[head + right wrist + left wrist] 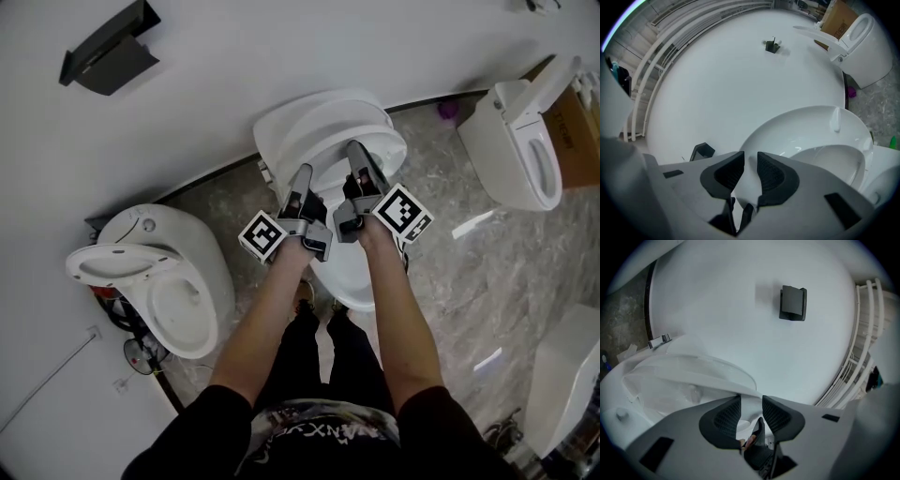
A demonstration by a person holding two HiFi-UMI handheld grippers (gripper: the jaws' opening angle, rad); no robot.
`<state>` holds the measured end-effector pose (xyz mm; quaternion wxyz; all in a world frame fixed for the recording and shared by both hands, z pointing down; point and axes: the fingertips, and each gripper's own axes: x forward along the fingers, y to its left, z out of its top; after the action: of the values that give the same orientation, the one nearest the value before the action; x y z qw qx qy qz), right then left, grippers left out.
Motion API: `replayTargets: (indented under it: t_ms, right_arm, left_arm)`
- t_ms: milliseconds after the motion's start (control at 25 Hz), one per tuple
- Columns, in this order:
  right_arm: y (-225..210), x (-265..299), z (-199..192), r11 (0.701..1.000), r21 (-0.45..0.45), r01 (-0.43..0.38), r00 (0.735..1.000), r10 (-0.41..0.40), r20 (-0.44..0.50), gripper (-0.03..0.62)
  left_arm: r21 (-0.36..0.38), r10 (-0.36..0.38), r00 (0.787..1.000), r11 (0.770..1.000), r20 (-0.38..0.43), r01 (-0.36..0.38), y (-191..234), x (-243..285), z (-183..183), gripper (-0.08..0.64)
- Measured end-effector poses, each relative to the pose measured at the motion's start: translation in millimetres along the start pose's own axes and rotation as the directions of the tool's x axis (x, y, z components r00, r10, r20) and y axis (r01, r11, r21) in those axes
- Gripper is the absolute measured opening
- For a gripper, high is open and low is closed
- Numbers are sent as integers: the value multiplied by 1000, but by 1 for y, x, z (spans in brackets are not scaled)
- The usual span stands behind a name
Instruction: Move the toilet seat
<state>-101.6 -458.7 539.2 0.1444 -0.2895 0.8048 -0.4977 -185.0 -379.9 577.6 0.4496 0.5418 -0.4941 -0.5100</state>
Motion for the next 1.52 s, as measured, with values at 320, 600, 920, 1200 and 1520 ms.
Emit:
replayTargets:
  t_ms: [320, 600, 920, 1200, 1520]
  right_arm:
    - [-18, 16, -2, 999, -8, 33, 999, -33, -42, 87]
    - [-20, 40, -2, 999, -21, 27, 997, -28, -70, 87]
    - [-19, 67, -3, 999, -48, 20, 996, -25, -91, 72]
    - [-16, 69, -3, 997, -73, 14, 994, -22, -110, 48]
    - [19, 59, -10, 976, -211, -53, 984, 15, -178, 14]
  left_arm:
    - [56, 35, 999, 998, 17, -36, 9, 13, 16, 150]
    - [93, 13, 998, 996, 55, -18, 3, 26, 35, 138]
    - [168, 47, 999, 985, 23, -50, 12, 32, 41, 100]
    - [212, 98, 995, 972, 17, -99, 17, 30, 41, 86]
    - [373, 95, 992, 926, -80, -59, -21, 33, 37, 43]
